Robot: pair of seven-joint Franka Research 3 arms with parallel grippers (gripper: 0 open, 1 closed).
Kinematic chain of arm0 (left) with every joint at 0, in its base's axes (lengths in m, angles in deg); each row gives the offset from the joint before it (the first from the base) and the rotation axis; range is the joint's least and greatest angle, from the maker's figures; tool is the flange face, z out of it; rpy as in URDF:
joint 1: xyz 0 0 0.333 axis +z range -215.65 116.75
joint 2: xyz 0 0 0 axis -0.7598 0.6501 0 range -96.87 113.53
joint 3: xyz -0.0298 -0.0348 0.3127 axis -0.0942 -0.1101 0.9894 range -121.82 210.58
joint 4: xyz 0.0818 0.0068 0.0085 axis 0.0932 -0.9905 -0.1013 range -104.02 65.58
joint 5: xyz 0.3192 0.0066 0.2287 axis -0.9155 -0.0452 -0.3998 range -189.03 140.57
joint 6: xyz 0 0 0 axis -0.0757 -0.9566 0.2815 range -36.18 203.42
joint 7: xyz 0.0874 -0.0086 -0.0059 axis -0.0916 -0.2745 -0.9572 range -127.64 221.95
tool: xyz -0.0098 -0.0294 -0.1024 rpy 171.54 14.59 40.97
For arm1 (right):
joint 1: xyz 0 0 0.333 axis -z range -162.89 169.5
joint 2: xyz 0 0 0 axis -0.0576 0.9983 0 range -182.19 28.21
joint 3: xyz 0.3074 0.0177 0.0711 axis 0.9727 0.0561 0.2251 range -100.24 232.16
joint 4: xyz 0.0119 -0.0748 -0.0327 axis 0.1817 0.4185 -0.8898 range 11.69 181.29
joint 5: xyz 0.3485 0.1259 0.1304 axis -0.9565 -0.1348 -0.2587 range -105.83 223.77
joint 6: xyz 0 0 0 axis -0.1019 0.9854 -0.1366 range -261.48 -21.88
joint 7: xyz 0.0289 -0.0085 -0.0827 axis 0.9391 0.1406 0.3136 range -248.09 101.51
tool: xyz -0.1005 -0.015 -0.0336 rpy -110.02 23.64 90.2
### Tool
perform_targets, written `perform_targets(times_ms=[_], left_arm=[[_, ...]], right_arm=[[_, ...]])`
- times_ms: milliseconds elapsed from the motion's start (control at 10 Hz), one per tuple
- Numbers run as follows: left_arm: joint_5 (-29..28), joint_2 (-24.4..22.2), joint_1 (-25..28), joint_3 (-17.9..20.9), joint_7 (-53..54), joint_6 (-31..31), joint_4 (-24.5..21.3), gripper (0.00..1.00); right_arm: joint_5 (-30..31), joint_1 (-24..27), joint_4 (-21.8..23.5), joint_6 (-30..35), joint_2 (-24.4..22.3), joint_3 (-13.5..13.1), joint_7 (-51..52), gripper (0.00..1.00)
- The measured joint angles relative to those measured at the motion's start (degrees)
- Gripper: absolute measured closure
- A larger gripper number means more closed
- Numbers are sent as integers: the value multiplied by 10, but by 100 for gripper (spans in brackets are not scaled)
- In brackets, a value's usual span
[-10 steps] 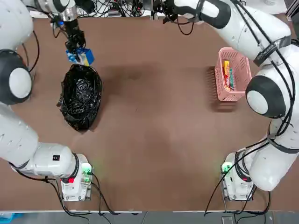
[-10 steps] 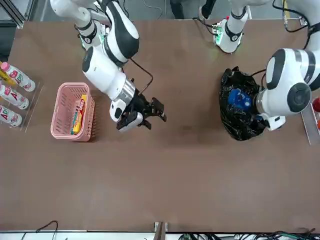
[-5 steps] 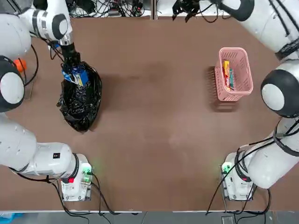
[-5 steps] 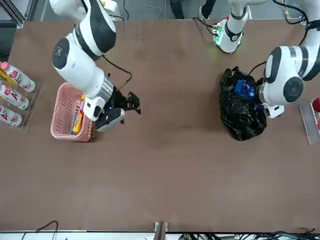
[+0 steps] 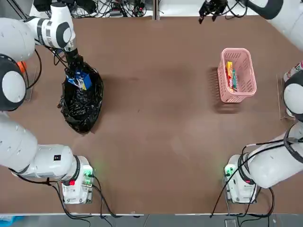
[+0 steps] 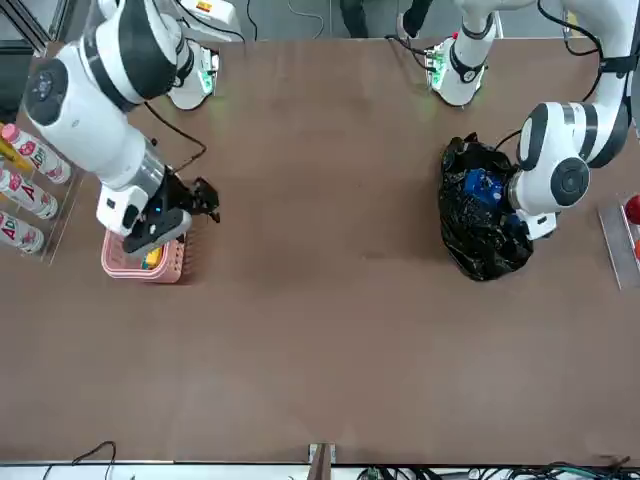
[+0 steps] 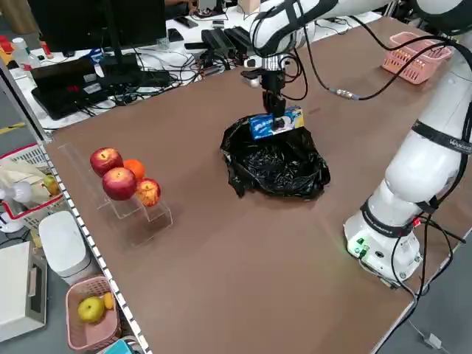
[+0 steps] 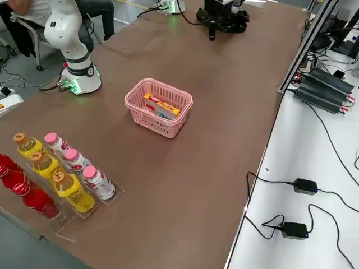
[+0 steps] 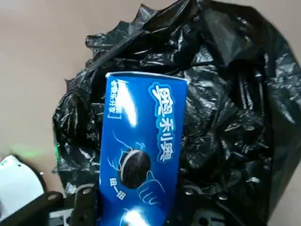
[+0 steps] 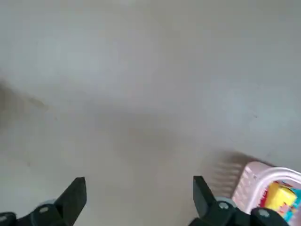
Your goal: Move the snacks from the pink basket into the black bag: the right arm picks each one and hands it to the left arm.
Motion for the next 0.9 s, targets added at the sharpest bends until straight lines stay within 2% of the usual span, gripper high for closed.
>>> perform_targets(times_ms=[400, 600, 800, 900], left_arm=[[0, 26, 0, 0, -16, 58, 0, 49], [0, 33, 0, -1, -31, 71, 3, 49], [0, 43, -1, -1, -51, 76, 15, 48], [0, 51, -1, -2, -54, 76, 22, 44]], right_arm=[[34, 56, 141, -18, -79, -1, 20, 0], [48, 69, 211, -55, -112, 0, 21, 0], [54, 84, 254, -78, -128, 1, 24, 0], [55, 98, 267, -86, -130, 1, 28, 0]])
